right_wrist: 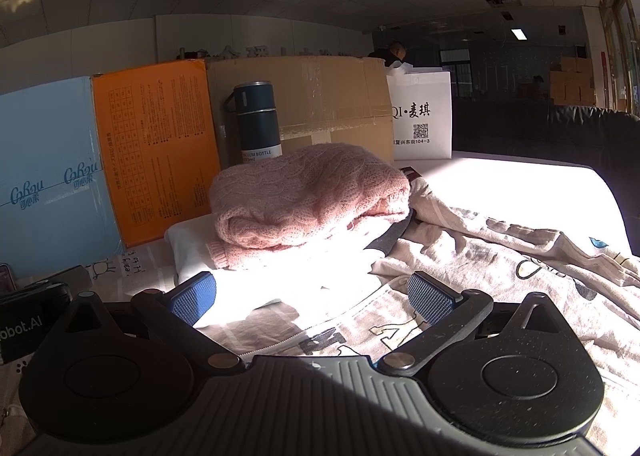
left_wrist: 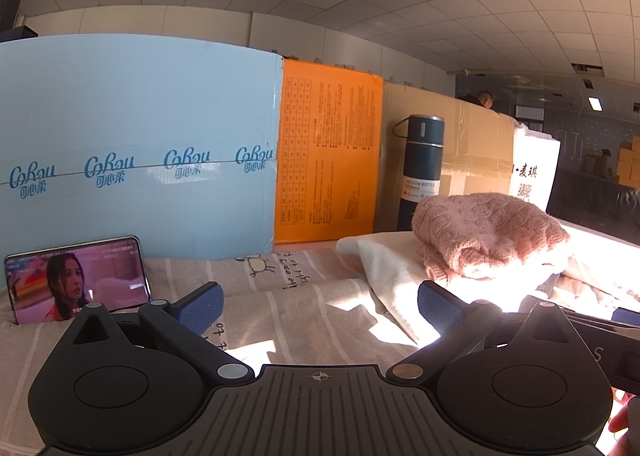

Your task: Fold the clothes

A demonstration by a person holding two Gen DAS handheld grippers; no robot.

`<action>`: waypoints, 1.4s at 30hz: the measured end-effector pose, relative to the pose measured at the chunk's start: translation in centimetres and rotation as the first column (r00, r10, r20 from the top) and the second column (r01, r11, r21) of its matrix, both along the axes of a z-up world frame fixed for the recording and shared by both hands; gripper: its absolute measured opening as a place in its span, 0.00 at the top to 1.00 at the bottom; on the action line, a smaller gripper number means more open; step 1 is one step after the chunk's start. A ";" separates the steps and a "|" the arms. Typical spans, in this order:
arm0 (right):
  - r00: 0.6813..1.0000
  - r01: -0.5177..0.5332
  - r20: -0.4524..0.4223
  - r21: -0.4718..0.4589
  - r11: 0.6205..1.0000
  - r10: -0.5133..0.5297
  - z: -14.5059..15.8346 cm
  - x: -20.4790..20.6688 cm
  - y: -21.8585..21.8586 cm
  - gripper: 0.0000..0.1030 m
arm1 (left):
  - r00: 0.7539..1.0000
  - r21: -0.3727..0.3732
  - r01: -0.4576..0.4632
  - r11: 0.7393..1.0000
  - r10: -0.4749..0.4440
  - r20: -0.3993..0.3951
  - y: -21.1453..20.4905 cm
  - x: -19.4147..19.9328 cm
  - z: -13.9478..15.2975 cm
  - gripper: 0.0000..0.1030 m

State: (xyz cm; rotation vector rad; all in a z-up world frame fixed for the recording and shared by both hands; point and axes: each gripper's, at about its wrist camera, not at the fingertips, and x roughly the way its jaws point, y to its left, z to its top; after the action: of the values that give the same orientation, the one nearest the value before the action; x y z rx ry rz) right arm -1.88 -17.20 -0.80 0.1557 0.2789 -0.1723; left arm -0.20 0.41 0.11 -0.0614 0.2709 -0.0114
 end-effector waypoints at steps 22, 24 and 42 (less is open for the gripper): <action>0.997 -0.028 0.068 0.095 0.995 0.022 1.0 -1.6 -1.3 0.00 | 1.000 0.025 -0.020 0.999 0.019 0.025 -0.2 -0.7 0.3 0.00; 0.996 -0.031 0.081 0.106 0.994 0.023 1.1 -1.9 -1.4 0.00 | 0.999 0.036 -0.024 0.999 0.023 0.034 -0.4 -0.8 0.3 0.00; 0.954 -0.151 0.291 0.263 0.953 0.071 1.9 -5.1 -3.4 0.00 | 0.987 0.162 -0.106 0.981 0.084 0.134 -1.1 -6.2 1.4 0.00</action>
State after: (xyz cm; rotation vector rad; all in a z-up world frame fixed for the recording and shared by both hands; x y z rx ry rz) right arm -6.93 -20.65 1.14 0.4439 0.0285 0.0056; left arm -6.38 -0.67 1.55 0.0951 0.1414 0.1026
